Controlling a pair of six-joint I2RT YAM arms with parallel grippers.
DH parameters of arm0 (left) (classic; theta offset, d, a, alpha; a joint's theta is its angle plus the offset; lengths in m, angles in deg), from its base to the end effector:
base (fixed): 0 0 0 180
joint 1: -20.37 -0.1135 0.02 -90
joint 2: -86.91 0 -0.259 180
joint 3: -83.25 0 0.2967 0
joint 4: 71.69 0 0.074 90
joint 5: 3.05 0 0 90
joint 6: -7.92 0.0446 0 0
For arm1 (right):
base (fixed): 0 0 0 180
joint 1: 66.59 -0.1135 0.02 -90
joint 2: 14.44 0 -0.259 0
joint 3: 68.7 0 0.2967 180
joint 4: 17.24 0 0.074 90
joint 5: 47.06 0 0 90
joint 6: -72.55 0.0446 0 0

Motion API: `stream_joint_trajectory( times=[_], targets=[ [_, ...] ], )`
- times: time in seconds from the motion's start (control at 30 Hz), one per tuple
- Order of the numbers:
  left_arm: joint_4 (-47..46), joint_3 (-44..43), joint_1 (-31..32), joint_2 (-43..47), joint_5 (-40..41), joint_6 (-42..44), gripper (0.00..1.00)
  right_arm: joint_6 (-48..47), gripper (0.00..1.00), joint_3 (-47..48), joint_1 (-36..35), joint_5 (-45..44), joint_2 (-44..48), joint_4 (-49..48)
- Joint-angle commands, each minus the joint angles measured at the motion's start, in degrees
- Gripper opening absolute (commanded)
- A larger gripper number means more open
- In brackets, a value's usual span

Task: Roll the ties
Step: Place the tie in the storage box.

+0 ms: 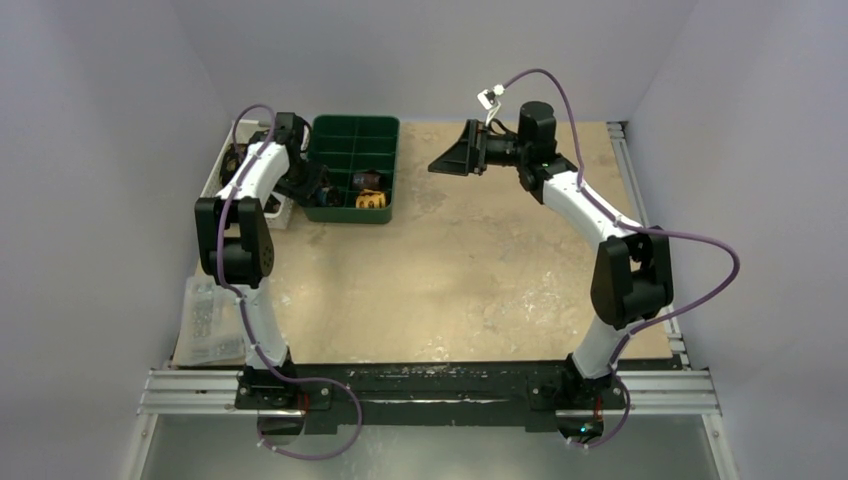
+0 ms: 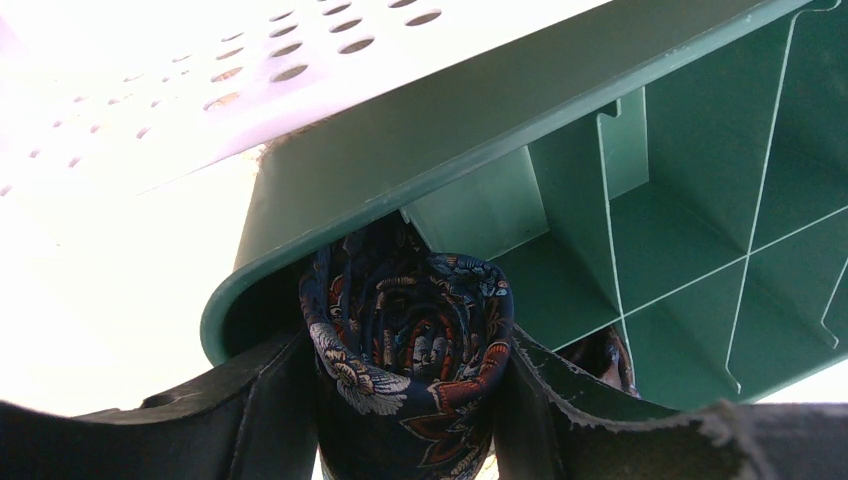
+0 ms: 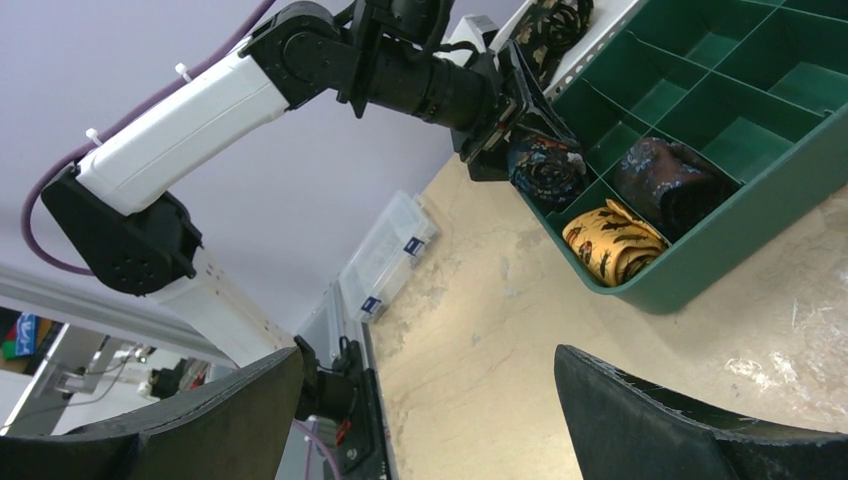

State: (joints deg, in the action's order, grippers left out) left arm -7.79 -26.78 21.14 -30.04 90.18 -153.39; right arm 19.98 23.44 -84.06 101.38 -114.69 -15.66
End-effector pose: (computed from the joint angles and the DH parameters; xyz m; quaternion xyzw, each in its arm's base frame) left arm 0.4709 -0.0038 0.1967 -0.5730 0.8020 -0.0755 0.1510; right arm 0.4233 0.1731 0.3101 -0.1944 0.7115 0.5905 0.3274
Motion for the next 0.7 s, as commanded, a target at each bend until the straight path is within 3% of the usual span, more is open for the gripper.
stream_joint_trajectory(
  times=[0.0,0.23,0.37,0.5,0.6,0.67],
  targets=[
    [0.97,-0.73,-0.05,-0.48,-0.8,1.65,0.55,-1.07,0.99,2.5,0.25,-0.88,-0.04,0.03],
    [0.93,0.56,-0.01,0.2,-2.41,1.68,0.53,-4.57,0.84,8.8,-4.89,-11.01,-6.96,4.11],
    [1.29,1.89,-0.12,0.83,-2.35,1.54,0.52,5.15,0.58,9.95,-8.6,-13.22,-12.6,-7.44],
    [1.5,3.7,-0.51,1.45,-2.57,1.37,0.52,9.14,0.43,11.17,-12.2,-18.06,-18.18,-15.51],
    [1.2,4.66,-0.76,1.48,-2.95,1.74,0.51,9.22,0.24,15.69,-15.09,-20.49,-24.27,-17.32],
    [1.02,5.11,-0.78,1.52,-2.96,1.56,0.51,6.68,0.18,19.6,-17.56,-21.44,-27.8,-18.4]
  ],
)
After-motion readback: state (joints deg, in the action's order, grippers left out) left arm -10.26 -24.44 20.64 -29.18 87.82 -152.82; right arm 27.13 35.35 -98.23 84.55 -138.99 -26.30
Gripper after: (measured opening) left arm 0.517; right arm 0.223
